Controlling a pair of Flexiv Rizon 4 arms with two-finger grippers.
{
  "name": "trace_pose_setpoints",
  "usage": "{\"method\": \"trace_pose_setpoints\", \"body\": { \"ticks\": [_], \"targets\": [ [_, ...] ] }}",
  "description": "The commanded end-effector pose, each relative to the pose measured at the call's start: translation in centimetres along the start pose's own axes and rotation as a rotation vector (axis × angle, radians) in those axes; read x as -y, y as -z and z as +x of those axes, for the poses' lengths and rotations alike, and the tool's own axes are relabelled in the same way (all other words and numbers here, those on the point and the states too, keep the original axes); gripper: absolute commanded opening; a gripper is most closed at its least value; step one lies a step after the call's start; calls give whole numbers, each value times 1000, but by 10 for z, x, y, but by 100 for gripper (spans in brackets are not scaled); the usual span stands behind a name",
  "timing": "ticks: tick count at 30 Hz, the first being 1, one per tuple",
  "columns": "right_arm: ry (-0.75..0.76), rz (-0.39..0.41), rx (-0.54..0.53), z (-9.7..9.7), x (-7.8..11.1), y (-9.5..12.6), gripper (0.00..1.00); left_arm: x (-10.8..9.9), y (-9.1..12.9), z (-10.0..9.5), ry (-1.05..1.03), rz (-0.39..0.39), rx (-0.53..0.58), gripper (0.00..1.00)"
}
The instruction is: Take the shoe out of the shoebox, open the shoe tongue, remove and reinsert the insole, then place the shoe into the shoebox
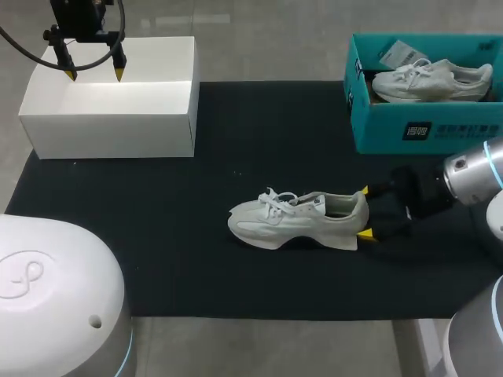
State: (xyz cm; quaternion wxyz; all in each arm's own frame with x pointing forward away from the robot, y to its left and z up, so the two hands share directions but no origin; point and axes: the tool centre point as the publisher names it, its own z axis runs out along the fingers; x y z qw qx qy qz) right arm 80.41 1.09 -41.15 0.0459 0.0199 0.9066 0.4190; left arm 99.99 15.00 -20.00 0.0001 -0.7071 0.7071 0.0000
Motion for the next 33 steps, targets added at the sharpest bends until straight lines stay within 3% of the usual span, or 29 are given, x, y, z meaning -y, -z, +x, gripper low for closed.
{"method": "trace_pose_setpoints", "body": {
  "ticks": [1,16,33],
  "targets": [
    [3,-7,-7,-5,0,-11,100,0,0,0,0,0,0,100],
    [-5,-22,-34,-6,0,-32,100,0,0,0,0,0,0,100],
    [-34,-44,-60,-1,-3,-41,100,0,0,0,0,0,0,100]
  ]
}}
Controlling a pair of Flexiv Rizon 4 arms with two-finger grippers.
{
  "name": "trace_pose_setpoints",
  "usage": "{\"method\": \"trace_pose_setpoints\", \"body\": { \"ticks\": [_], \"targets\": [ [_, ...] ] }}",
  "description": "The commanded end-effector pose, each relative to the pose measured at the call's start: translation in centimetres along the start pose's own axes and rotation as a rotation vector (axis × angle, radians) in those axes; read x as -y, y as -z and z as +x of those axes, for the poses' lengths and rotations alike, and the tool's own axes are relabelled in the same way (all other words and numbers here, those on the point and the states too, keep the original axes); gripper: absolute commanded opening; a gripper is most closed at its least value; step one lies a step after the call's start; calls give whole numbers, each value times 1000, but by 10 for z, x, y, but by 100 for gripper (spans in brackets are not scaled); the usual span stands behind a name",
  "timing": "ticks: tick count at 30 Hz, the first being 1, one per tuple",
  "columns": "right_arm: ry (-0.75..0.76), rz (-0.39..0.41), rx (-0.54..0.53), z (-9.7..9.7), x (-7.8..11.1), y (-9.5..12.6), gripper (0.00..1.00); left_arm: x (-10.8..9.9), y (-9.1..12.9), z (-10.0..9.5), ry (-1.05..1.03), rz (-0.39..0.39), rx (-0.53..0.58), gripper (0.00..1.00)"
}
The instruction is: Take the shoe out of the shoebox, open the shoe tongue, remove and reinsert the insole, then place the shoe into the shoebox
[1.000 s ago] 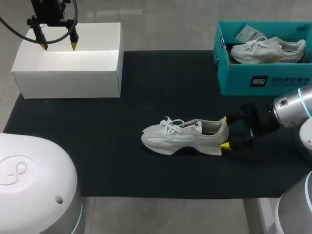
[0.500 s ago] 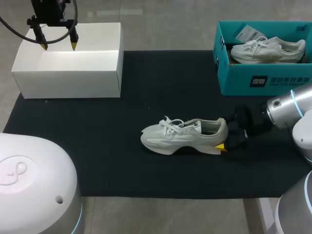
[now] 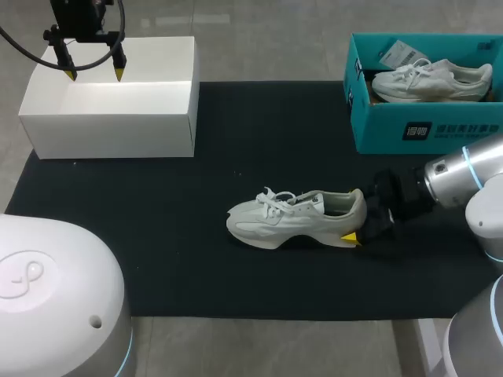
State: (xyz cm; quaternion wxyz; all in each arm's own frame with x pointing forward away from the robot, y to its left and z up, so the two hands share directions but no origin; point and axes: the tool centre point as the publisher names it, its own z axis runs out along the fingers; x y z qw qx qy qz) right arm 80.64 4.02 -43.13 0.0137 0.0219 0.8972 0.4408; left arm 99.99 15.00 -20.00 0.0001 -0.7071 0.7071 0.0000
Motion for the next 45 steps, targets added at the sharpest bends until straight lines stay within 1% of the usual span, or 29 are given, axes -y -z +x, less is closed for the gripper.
{"method": "trace_pose_setpoints", "body": {
  "ticks": [1,2,3,39,40,41,42,43,44,45],
  "targets": [
    [-2,5,-6,-3,1,-6,100,0,0,0,0,0,0,100],
    [-3,6,-7,-3,1,-6,44,0,0,0,0,0,0,100],
    [-1,3,-10,-3,1,-7,0,0,0,0,0,0,0,100],
    [-1,5,-11,-3,1,-8,0,0,0,0,0,0,0,100],
    [-1,5,-11,-3,1,-8,0,2,2,4,43,17,19,100],
    [-1,5,-11,-3,1,-8,0,0,4,10,22,4,9,100],
    [-1,5,-11,-3,1,-8,0,0,6,16,71,-16,55,100],
    [-1,5,-11,-3,1,-8,0,-1,8,24,52,-8,34,100],
    [-1,5,-11,-3,1,-8,0,-2,9,31,94,-27,55,100],
    [-1,5,-11,-3,1,-8,0,-2,9,36,136,-39,48,100]
  ]
}}
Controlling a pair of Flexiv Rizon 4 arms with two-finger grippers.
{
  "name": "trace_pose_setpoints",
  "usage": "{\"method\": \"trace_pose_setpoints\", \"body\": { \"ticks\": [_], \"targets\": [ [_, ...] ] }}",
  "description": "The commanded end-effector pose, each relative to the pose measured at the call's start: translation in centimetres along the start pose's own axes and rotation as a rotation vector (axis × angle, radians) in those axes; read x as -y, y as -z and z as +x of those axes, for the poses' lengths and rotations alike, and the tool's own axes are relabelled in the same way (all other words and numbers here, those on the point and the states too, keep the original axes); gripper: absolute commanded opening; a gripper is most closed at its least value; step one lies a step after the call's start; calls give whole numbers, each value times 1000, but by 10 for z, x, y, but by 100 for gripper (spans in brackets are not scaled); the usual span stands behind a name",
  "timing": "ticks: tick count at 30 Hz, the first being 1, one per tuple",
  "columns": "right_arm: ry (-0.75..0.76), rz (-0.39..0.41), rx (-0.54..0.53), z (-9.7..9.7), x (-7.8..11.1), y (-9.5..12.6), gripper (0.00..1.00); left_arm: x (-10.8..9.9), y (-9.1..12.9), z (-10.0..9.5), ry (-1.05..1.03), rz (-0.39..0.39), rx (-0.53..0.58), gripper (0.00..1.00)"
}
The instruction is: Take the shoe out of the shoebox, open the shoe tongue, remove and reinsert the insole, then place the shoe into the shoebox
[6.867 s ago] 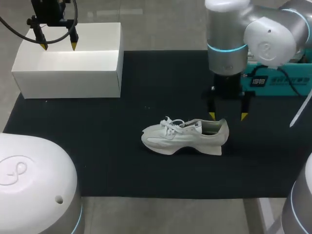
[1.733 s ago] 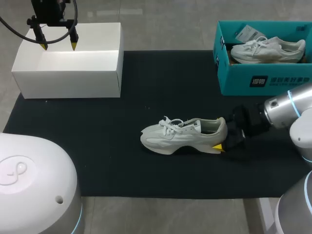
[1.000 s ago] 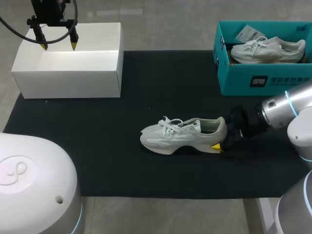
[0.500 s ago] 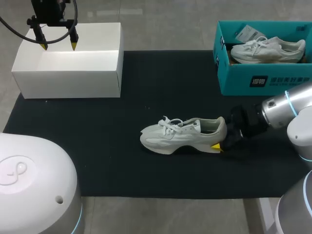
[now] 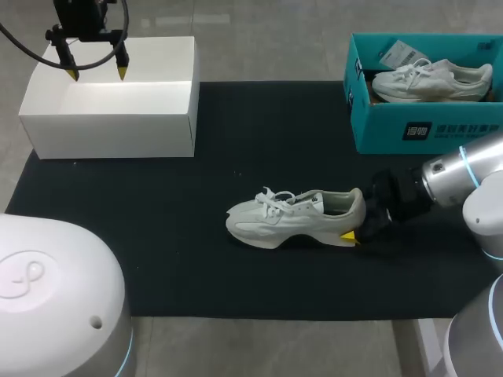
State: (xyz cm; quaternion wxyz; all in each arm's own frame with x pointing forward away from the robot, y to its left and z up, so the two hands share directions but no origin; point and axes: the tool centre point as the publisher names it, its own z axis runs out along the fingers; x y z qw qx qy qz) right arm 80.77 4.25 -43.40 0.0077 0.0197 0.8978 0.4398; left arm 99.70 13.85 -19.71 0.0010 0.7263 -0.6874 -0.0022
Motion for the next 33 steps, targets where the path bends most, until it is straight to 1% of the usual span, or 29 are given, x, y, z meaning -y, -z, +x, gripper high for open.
{"method": "trace_pose_setpoints", "body": {
  "ticks": [1,2,3,5,7,9,10,11,13,15,18,19,20,22,23,24,33],
  "targets": [
    [0,2,1,-2,1,-5,0,-1,6,28,66,-32,43,100],
    [0,2,1,-2,1,-5,0,-3,4,36,124,-57,60,100],
    [0,2,1,-2,1,-5,0,-4,3,43,130,-61,94,100],
    [0,2,1,-2,1,-5,0,-7,0,56,142,-60,89,100],
    [0,2,1,-2,1,-5,0,-12,-3,68,110,-38,64,100],
    [0,2,1,-2,1,-5,0,-17,-5,80,97,-31,81,100],
    [0,2,1,-2,1,-5,0,-18,-7,85,102,-37,97,100],
    [0,2,1,-2,1,-5,0,-20,-9,91,87,-36,86,100],
    [0,2,1,-2,1,-5,0,-24,-13,104,81,-49,100,100],
    [0,2,1,-2,1,-5,0,-30,-16,115,97,-61,138,100],
    [0,2,1,-2,1,-5,0,-42,-20,128,108,-63,99,100],
    [0,2,1,-2,1,-5,0,-46,-20,134,113,-59,119,100],
    [0,2,1,-2,1,-5,0,-51,-21,139,99,-54,108,100],
    [0,2,1,-2,1,-5,0,-60,-23,148,95,-47,125,100],
    [0,2,1,-2,1,-5,0,-65,-24,152,80,-68,130,100],
    [0,2,1,-2,1,-5,0,-68,-26,156,34,-73,151,100],
    [0,2,1,-2,1,-5,0,-68,-26,156,34,-73,151,100]
  ]
}}
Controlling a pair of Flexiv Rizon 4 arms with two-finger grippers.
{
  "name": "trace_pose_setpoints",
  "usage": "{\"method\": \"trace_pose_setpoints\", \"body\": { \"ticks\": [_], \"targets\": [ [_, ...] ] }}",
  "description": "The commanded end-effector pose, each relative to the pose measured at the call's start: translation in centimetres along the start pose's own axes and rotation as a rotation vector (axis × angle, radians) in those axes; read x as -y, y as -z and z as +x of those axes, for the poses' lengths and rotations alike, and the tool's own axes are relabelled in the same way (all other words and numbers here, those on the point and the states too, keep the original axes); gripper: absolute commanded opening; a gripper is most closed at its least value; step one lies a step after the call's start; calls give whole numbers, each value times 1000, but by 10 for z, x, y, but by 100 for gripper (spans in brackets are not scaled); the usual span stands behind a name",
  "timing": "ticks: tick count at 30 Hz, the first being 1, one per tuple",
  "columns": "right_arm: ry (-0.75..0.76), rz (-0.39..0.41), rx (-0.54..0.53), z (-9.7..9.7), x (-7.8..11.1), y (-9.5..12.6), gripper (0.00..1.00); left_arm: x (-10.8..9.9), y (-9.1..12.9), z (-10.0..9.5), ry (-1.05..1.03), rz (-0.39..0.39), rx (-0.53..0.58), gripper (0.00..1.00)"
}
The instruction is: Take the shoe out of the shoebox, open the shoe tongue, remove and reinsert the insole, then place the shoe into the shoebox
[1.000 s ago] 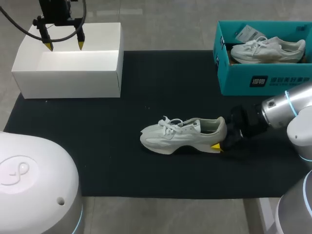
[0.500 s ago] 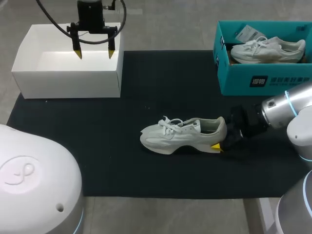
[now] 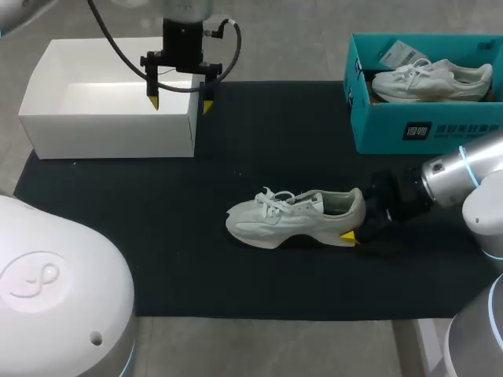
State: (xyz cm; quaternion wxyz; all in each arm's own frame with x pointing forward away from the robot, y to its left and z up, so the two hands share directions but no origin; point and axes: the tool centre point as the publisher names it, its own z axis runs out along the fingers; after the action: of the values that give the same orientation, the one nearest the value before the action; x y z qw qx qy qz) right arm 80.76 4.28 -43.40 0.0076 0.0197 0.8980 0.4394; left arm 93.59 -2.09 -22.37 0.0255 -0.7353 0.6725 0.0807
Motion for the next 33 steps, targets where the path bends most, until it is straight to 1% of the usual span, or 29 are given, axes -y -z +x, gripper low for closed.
{"method": "trace_pose_setpoints", "body": {
  "ticks": [1,9,11,13,16,17,18,19,20,24,25,29,30,33],
  "targets": [
    [0,1,2,-2,1,-4,0,2,1,0,0,-3,1,100],
    [0,1,2,-2,1,-4,0,2,1,0,0,-3,1,100],
    [0,1,2,-2,1,-4,0,-8,-5,18,31,-3,22,100],
    [0,1,2,-2,1,-4,0,-21,-8,37,26,5,-6,100],
    [0,1,2,-2,1,-4,0,-40,-13,58,1,13,-75,100],
    [0,1,2,-2,1,-4,0,-47,-15,65,-9,21,-73,100],
    [0,1,2,-2,1,-4,0,-53,-16,72,-13,25,-68,100],
    [0,1,2,-2,1,-4,0,-59,-17,77,-32,24,-103,100],
    [0,1,2,-2,1,-4,0,-65,-16,84,-48,40,-94,100],
    [0,1,2,-2,1,-4,0,-88,-15,109,-93,51,-101,100],
    [0,1,2,-2,1,-4,0,-94,-15,116,-108,57,-89,100],
    [0,1,2,-2,1,-4,0,-111,-21,141,-158,62,-95,100],
    [0,1,2,-2,1,-4,0,-116,-22,146,-164,85,-81,100],
    [0,1,2,-2,1,-4,0,-126,-28,158,-203,79,-87,100]
  ]
}}
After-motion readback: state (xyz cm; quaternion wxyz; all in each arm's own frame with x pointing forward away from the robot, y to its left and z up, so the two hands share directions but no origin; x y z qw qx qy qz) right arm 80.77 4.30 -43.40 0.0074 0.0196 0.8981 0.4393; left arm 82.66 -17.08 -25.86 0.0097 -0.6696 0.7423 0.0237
